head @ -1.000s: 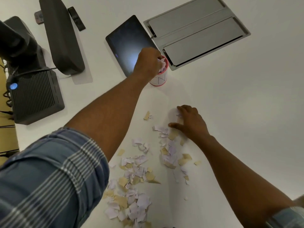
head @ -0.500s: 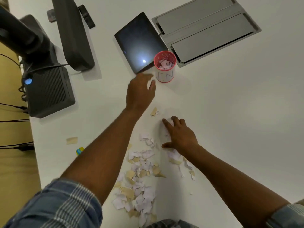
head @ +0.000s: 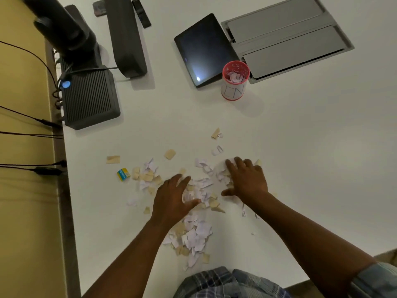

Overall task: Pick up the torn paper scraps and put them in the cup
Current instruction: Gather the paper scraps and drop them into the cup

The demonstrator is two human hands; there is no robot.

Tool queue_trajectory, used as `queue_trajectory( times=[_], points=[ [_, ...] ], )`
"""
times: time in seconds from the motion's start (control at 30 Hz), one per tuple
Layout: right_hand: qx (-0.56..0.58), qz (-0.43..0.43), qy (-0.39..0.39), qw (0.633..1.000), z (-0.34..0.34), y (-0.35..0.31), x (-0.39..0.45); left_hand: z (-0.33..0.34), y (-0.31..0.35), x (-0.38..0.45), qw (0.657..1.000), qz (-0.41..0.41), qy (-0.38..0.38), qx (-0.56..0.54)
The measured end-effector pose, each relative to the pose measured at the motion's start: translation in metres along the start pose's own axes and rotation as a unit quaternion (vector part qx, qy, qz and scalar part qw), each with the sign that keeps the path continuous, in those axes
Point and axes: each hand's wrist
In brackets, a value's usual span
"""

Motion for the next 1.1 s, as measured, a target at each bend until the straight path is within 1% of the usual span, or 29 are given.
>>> queue_trajectory(
  times=[0.07,0.13,0.23,0.37,0.5,0.6,0.67,0.73,0.8,0.87,1.0,1.1],
  points=[
    [0.026,0.023,-0.030,0.999,0.003,0.001,-0.008,0.004,0.004,-0.008,0.999,-0.010,-0.039,0.005],
    [0.047,0.014,-0.049,0.998,0.006,-0.004,-0.013,0.009,0.012,-0.013,0.998,-0.013,-0.059,0.027],
    [0.040,-0.030,-0.023,0.998,0.012,-0.018,-0.018,0.015,0.025,-0.013,0.996,-0.008,-0.076,0.048],
    [0.021,-0.090,-0.003,0.996,0.014,-0.034,-0.020,0.014,0.037,-0.005,0.998,0.005,-0.056,-0.005],
    [-0.008,-0.151,0.003,0.989,0.015,-0.042,-0.020,0.018,0.037,0.000,0.995,0.003,-0.033,-0.093],
    [0.005,-0.164,0.029,0.986,0.015,-0.040,-0.017,0.014,0.033,0.008,0.995,0.010,-0.025,-0.097],
    [0.030,-0.150,0.049,0.987,0.013,-0.036,-0.011,0.006,0.031,0.013,0.993,0.004,-0.005,-0.122],
    [0.104,-0.102,0.077,0.986,0.008,-0.030,-0.004,0.000,0.028,0.021,0.988,0.003,0.028,-0.152],
    [0.196,-0.043,0.102,0.974,0.000,-0.021,0.004,-0.008,0.026,0.029,0.981,-0.014,0.053,-0.186],
    [0.258,-0.008,0.111,0.960,-0.013,-0.012,0.011,-0.014,0.025,0.038,0.978,-0.023,0.070,-0.196],
    [0.318,0.028,0.103,0.942,-0.045,0.004,0.024,-0.025,0.025,0.053,0.970,-0.035,0.093,-0.224],
    [0.348,0.030,0.116,0.930,-0.071,0.014,0.036,-0.027,0.023,0.061,0.964,-0.051,0.082,-0.246]
  ],
)
Point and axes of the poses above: each hand's wrist, its own x-axis towards the middle knuckle, its own z-axis out of the palm, y = z × x, and after that the axes turned 1 degree about x, right-handed
